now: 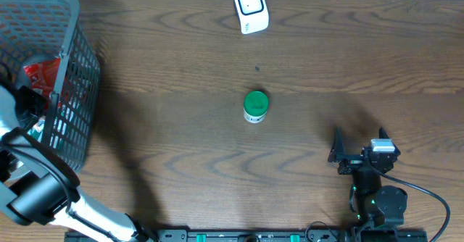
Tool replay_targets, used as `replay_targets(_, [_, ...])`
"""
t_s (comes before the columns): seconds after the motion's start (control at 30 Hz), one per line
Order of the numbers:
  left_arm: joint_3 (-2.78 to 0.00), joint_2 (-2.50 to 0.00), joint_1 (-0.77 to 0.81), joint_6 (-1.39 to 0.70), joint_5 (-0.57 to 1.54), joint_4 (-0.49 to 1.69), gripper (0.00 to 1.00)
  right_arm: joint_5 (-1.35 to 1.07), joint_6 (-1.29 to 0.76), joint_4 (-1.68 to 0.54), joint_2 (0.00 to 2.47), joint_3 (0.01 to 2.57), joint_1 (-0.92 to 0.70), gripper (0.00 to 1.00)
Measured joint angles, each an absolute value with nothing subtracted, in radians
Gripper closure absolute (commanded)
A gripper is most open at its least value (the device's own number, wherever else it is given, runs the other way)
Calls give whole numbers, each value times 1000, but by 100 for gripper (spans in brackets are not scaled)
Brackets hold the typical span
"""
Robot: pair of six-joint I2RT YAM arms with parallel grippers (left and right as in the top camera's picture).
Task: Scan the item barcode
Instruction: 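Grasp the orange tissue pack with the left gripper and lift out, then carry the tissue pack with the left gripper beside the green jar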
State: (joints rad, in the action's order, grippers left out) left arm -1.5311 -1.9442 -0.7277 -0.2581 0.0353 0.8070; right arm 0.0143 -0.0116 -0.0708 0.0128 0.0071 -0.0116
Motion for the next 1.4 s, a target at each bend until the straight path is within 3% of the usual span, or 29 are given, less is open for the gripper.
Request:
replay_targets(0.33, [-1528,-1634,-808,-265,338,725,92,14,-11,-71,13,7,-12,1])
replay_targets(0.63, [-1528,-1295,-754,-315,655,775,93,14,-12,-71,13,7,-12,1])
replay_targets(0.8, [-1528,-1249,-574,-317,789,889,92,14,-12,-70,13,7,-12,1])
replay_targets(1.0, [-1515,-1299,-250,-299,781,960,92,14,-12,-71,13,7,-12,1])
replay_targets(1.2, [-1462,-1452,8,-274,718,957,93,14,-12,-71,13,7,-12,1])
replay_targets(1.4, [-1444,-1671,135,-253,696,922,93,14,-12,-71,13,7,-12,1])
